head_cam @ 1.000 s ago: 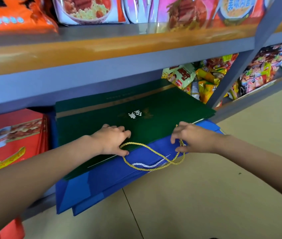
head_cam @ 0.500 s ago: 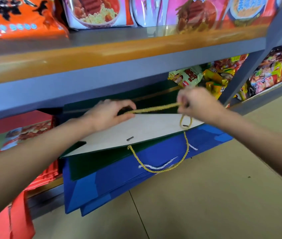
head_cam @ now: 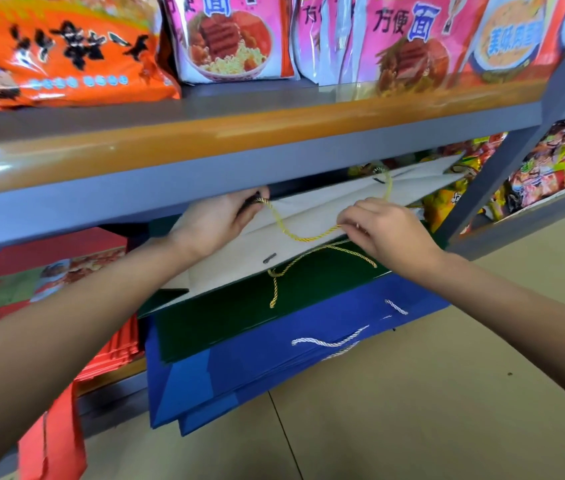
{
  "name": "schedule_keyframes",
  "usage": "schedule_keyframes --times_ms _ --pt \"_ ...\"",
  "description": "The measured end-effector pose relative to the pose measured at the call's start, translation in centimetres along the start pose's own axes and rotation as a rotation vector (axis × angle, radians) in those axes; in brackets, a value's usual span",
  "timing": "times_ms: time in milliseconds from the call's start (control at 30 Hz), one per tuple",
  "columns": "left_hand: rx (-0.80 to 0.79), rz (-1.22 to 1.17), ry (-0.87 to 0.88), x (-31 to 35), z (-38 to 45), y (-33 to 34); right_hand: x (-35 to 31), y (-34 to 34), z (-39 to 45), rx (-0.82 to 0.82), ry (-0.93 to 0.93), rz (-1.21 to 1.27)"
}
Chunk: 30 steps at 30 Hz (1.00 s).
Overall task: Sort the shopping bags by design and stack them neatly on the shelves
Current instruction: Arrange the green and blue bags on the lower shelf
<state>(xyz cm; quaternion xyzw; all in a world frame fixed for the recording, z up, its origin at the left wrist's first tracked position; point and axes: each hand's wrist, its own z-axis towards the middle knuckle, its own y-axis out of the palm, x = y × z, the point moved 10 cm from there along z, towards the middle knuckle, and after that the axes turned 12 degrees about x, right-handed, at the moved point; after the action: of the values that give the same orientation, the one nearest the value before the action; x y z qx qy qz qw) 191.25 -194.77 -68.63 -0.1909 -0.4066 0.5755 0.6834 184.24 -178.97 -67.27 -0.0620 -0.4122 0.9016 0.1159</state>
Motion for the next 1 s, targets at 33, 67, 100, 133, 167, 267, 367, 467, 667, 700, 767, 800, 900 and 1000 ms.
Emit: schedule_keyframes --times_ms 33,67,100,133,167,267,367,467,667,700,767,800,900,1000 --pt "-0.004 -0.018 0.044 0.7 -0.1 0.0 0.2 -0.8 0.3 0.056 0.032 0.021" --pt "-0.022 -0.015 0.093 1.3 -0.3 0.2 0.5 -1.5 0.6 0.103 0.068 0.030" --pt "-0.043 0.021 0.156 2.0 -0.5 0.4 0.7 -1.7 0.7 0.131 0.093 0.029" --pt "-0.056 0.079 0.218 2.4 -0.8 0.7 0.7 -1.5 0.7 0.128 0.101 0.017" --pt "-0.057 0.135 0.267 2.5 -0.9 0.9 0.6 -0.9 0.6 0.097 0.094 0.004" --pt "-0.107 0.293 0.259 1.4 -0.8 1.4 0.6 0.7 -0.7 -0.008 0.099 0.011" --pt "-0.224 0.467 0.046 -2.1 -0.4 2.0 3.2 -1.4 -1.7 0.118 0.292 0.042" --pt "-0.219 0.479 0.031 -3.2 -0.4 2.2 7.9 -2.1 -3.7 0.147 0.606 0.080" --pt "-0.202 0.454 0.224 -0.7 -0.5 2.5 7.9 -1.1 -3.1 0.097 0.516 0.007" --pt "-0.119 0.340 0.284 0.4 -0.6 1.8 7.1 -1.1 -2.6 0.100 0.446 -0.042" --pt "0.011 0.248 0.424 1.8 -1.3 1.1 5.4 0.0 -2.1 0.032 0.278 -0.212" --pt "0.040 0.258 0.508 2.2 -2.0 1.5 4.8 1.0 -2.3 -0.025 0.206 -0.297" --pt "0.026 0.221 0.637 4.3 -3.9 3.0 4.9 2.3 -3.0 -0.096 0.116 -0.461" --pt "-0.018 0.133 0.637 5.9 -5.3 3.7 5.2 2.4 -3.3 -0.106 -0.046 -0.501"
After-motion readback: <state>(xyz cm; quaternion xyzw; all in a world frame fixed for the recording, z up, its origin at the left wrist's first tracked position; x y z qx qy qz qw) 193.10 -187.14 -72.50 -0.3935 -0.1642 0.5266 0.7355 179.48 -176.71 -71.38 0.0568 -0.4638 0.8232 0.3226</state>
